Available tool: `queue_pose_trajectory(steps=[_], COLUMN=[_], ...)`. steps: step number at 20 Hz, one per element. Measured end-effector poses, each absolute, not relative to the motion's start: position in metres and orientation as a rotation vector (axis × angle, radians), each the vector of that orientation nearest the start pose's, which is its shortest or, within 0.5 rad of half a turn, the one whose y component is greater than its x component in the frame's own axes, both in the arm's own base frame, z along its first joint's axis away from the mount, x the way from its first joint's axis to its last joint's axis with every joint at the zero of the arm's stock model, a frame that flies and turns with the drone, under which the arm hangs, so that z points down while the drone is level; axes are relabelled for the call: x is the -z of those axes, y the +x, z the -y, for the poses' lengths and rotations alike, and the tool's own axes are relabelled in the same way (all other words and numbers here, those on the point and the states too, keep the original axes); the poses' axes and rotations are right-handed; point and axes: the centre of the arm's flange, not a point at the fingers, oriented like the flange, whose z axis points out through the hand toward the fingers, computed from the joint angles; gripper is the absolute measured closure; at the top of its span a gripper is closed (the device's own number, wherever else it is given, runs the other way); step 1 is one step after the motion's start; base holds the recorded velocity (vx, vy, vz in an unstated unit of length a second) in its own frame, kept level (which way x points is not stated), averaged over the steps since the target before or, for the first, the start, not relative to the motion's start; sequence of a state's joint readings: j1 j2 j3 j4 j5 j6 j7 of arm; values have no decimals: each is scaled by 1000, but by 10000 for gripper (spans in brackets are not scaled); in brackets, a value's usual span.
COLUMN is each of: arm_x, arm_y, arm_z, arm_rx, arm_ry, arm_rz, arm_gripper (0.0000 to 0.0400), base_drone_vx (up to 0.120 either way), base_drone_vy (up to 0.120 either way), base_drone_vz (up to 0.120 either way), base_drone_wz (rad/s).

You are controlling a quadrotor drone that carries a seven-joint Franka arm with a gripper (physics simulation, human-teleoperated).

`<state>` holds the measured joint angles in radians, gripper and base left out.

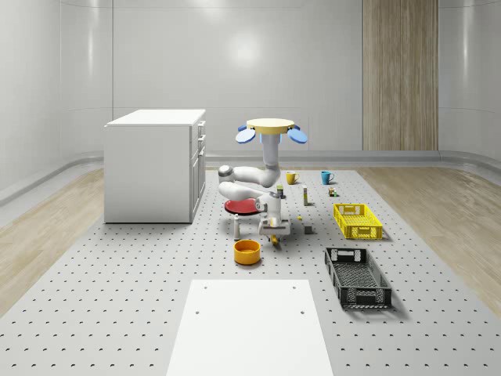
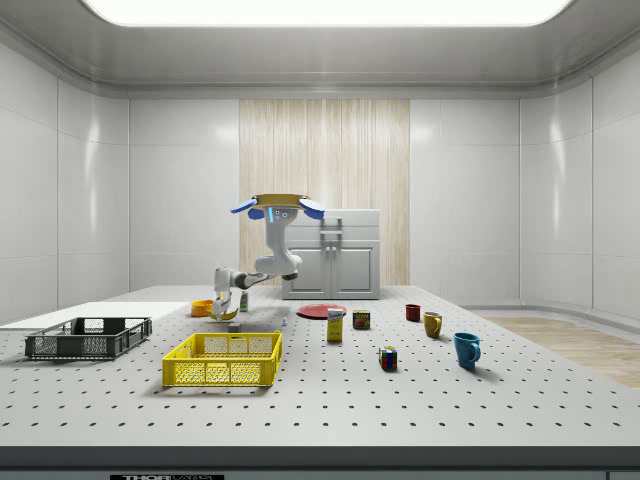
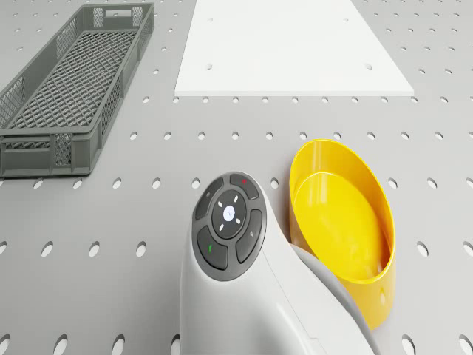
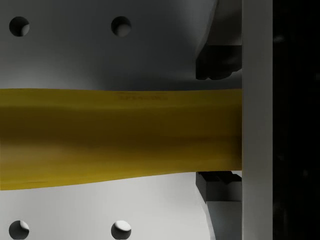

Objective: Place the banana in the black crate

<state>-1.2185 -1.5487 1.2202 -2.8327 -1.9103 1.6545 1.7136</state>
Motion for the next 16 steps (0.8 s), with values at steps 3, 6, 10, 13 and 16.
queue_pose_trajectory(steps=[3,6,10,13,16], arm_x=[-536,-536,-527,-515,-503], arm_y=[307,307,307,307,307], arm_z=[6,6,6,6,5], arm_rx=[-792,-809,-821,-826,-813], arm_ry=[0,-2,-3,-4,-5], arm_rz=[1,-1,-2,-2,-3], arm_gripper=[203,204,204,204,202], base_drone_vx=[0,0,0,0,53], base_drone_vy=[0,0,0,0,67], base_drone_vz=[0,0,0,13,120], base_drone_wz=[0,0,0,0,0])
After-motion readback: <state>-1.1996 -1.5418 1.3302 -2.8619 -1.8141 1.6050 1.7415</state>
